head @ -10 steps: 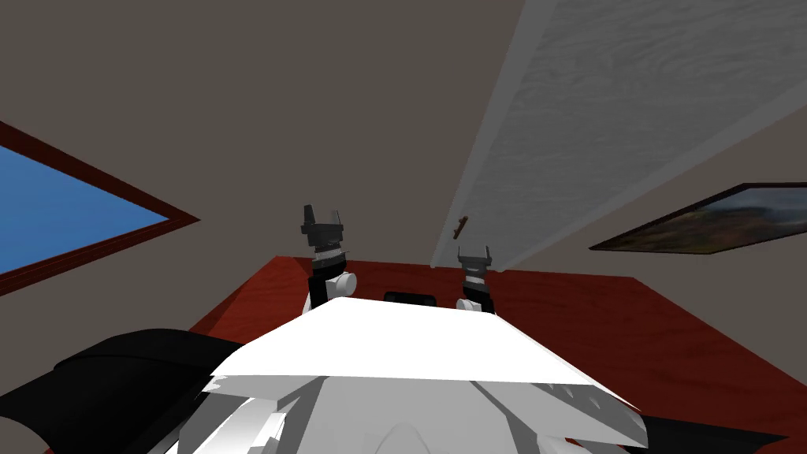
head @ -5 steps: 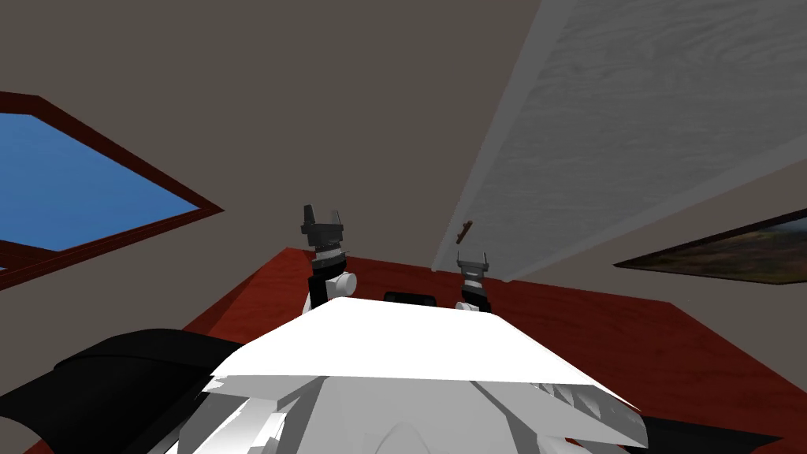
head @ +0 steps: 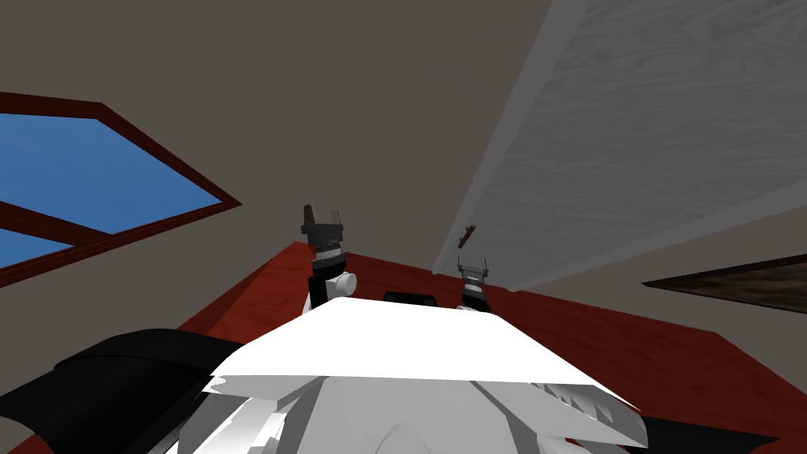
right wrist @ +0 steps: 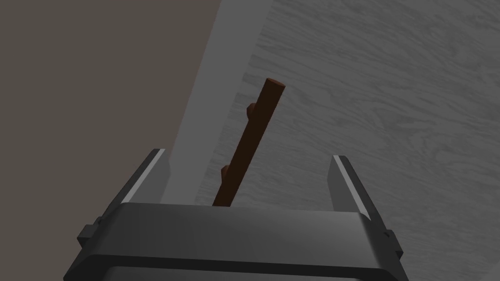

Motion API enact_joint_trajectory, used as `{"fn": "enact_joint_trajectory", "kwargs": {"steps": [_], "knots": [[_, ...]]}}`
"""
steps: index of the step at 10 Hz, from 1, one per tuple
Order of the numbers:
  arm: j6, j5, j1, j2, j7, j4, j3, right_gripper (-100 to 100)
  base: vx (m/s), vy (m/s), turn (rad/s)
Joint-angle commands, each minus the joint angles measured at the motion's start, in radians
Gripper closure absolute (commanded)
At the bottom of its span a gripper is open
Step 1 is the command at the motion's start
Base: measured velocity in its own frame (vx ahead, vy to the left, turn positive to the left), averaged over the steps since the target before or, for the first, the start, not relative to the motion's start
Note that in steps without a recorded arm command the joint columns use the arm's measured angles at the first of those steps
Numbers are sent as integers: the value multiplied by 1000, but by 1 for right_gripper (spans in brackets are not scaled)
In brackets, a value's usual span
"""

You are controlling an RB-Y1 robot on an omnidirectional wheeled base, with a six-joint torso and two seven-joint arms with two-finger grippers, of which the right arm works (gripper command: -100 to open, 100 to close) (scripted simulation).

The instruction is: Pull the door open

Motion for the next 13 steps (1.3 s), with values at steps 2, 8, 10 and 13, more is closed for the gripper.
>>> {"fn": "enact_joint_trajectory", "kwargs": {"steps": [2,8,10,13], "knots": [[-24,-27,-8,-3,-73,68,1,-100,31,-82,168],[-75,-91,-27,-12,-235,219,1,-100,34,-110,191],[-87,-107,-31,-13,-274,256,1,-100,32,-99,138],[-106,-131,-38,-15,-336,313,1,-100,13,-88,144]]}}
